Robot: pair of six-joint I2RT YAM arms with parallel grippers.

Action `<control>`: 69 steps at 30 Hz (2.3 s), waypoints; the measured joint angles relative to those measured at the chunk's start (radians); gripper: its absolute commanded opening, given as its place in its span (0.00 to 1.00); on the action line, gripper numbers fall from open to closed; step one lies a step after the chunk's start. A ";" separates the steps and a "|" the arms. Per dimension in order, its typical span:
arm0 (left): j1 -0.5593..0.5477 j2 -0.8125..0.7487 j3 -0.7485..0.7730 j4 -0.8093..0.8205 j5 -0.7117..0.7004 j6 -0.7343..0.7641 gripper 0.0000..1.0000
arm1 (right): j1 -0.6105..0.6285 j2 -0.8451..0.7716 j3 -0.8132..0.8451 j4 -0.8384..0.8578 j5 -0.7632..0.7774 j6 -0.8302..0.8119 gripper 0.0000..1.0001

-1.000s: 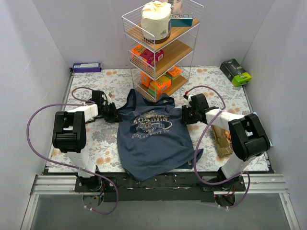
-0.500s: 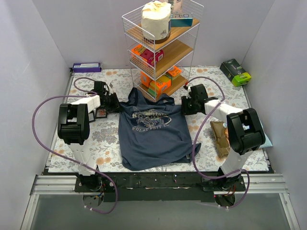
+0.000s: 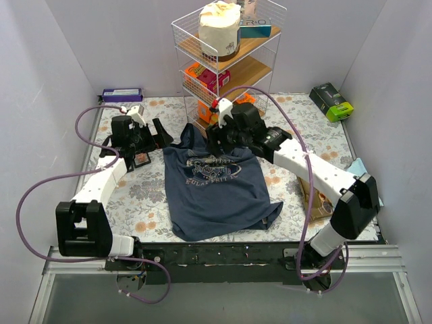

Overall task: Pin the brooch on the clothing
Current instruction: Flatten out the clothes at the center of the board.

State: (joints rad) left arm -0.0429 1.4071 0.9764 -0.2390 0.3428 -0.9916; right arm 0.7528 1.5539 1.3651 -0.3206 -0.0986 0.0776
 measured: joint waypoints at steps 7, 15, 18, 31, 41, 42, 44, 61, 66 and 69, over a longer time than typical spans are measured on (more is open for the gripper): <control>0.000 -0.093 -0.093 0.106 0.008 0.000 0.98 | 0.010 0.275 0.322 0.029 -0.079 -0.005 0.70; 0.000 -0.103 -0.116 0.113 -0.011 0.007 0.98 | 0.000 0.610 0.660 0.047 -0.051 -0.025 0.68; 0.000 -0.124 -0.118 0.113 -0.021 0.010 0.98 | -0.010 0.632 0.667 0.063 0.010 -0.005 0.67; 0.000 -0.141 -0.118 0.120 -0.016 0.012 0.98 | -0.129 0.398 0.251 0.186 0.119 0.080 0.67; 0.000 -0.141 -0.118 0.121 0.010 0.011 0.98 | -0.311 0.267 0.106 0.193 0.243 0.051 0.67; 0.000 -0.141 -0.118 0.121 0.013 0.011 0.98 | -0.335 0.258 0.095 0.194 0.257 0.051 0.67; 0.000 -0.141 -0.118 0.121 0.016 0.011 0.98 | -0.385 0.243 0.074 0.194 0.279 0.050 0.67; -0.011 -0.139 -0.126 0.119 0.043 0.007 0.98 | -0.499 -0.068 -0.243 0.219 0.278 0.054 0.75; -0.043 -0.098 -0.127 0.092 0.019 0.008 0.98 | -0.479 -0.235 -0.326 0.222 0.245 0.064 0.75; -0.051 -0.056 -0.127 0.055 -0.001 0.007 0.98 | -0.463 -0.309 -0.378 0.226 0.209 0.081 0.76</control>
State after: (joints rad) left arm -0.0944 1.3510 0.8497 -0.1844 0.3420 -0.9844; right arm 0.2893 1.2446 0.9867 -0.0948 0.1101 0.1585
